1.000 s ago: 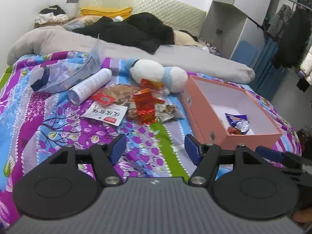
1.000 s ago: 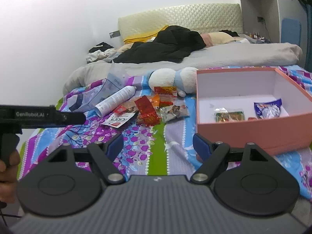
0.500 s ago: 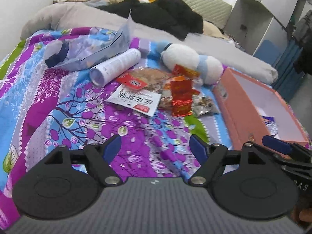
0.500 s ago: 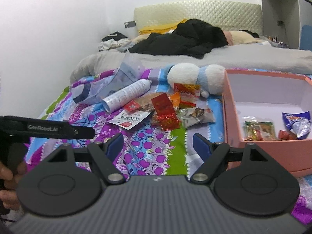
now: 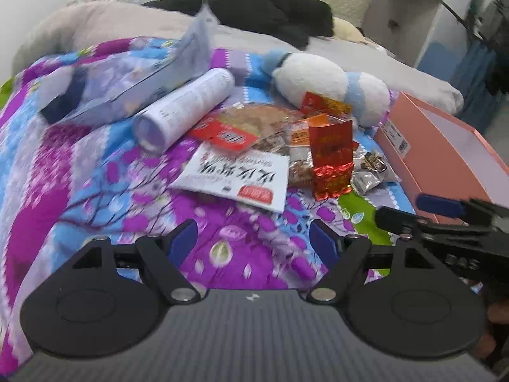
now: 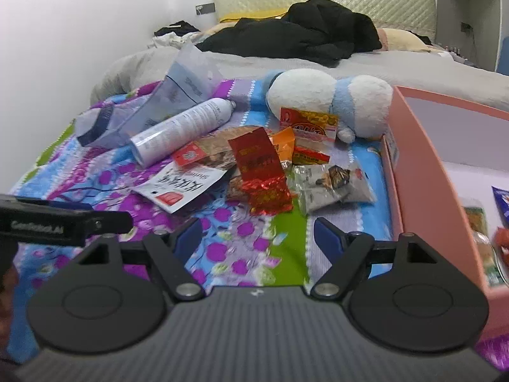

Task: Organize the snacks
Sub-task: 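Reach the left tool to the clear snack bag while the right tool reaches the red tea packet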

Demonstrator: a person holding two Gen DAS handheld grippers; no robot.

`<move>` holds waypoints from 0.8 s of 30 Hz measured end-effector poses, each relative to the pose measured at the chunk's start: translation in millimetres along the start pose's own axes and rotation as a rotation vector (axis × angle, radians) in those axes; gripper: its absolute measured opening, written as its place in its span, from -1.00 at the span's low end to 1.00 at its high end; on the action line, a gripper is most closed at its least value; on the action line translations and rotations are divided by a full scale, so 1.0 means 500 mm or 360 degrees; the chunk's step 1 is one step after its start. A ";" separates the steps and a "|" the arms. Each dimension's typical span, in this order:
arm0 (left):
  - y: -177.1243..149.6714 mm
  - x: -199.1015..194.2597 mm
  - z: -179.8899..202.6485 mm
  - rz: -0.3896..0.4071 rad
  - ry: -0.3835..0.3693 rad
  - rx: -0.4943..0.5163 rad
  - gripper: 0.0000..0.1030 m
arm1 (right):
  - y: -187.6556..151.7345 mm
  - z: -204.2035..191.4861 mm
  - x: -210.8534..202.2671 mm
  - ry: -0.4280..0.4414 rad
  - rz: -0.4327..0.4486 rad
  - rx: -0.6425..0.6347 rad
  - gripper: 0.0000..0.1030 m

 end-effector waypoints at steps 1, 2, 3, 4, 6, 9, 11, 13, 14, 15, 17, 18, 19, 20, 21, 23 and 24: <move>0.005 0.011 0.004 0.0004 -0.0005 0.0029 0.57 | 0.002 0.004 0.013 -0.0003 -0.0010 -0.0007 0.53; 0.009 0.024 0.009 0.0007 -0.0011 0.0062 0.57 | 0.004 0.007 0.029 -0.0003 -0.0022 -0.0014 0.50; 0.011 0.034 0.015 0.0006 -0.0014 0.0093 0.57 | 0.004 0.010 0.042 0.0002 -0.0031 -0.0020 0.46; 0.014 0.045 0.019 0.0006 -0.0016 0.0138 0.57 | 0.004 0.011 0.056 0.0006 -0.0043 -0.0028 0.44; 0.018 0.061 0.029 0.0021 -0.0008 0.0227 0.57 | 0.005 0.013 0.084 0.0015 -0.0063 -0.0046 0.44; 0.018 0.086 0.039 0.0029 0.0024 0.0340 0.55 | 0.010 0.015 0.121 0.0018 -0.0094 -0.0057 0.44; 0.016 0.100 0.041 0.0030 0.0029 0.0406 0.54 | 0.012 0.015 0.145 0.0012 -0.0107 -0.0063 0.44; 0.012 0.113 0.044 0.0035 0.0043 0.0478 0.52 | 0.013 0.018 0.167 0.0014 -0.0113 -0.0050 0.44; 0.011 0.120 0.047 0.0037 0.0050 0.0518 0.46 | 0.013 0.020 0.177 0.0009 -0.0117 -0.0045 0.44; 0.009 0.126 0.050 0.0035 0.0052 0.0554 0.42 | 0.013 0.021 0.188 0.0004 -0.0123 -0.0044 0.44; 0.006 0.138 0.056 0.0030 0.0066 0.0616 0.37 | 0.014 0.019 0.205 0.0014 -0.0126 -0.0054 0.33; 0.005 0.142 0.057 0.0029 0.0067 0.0635 0.31 | 0.015 0.017 0.212 0.0013 -0.0130 -0.0067 0.30; 0.004 0.147 0.057 0.0024 0.0066 0.0646 0.27 | 0.015 0.014 0.221 0.0007 -0.0137 -0.0085 0.31; 0.003 0.152 0.056 0.0019 0.0070 0.0651 0.18 | 0.015 0.011 0.229 -0.0007 -0.0143 -0.0108 0.31; 0.002 0.156 0.055 0.0014 0.0084 0.0656 0.05 | 0.015 0.007 0.236 -0.0021 -0.0148 -0.0137 0.29; 0.002 0.163 0.051 0.0002 0.0086 0.0661 -0.17 | 0.016 0.003 0.244 -0.0047 -0.0144 -0.0170 0.10; 0.004 0.162 0.048 0.0004 0.0087 0.0647 -0.36 | 0.017 0.002 0.245 -0.0056 -0.0144 -0.0180 0.04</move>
Point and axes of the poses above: each gripper's, at about its wrist camera, not at the fingertips, and x roughly the way its jaws point, z to its right, y to its top, the point moved 2 cm from there along x, roughly the way its jaws point, and after that the axes turned 4 degrees about z, right-handed, at the moved point
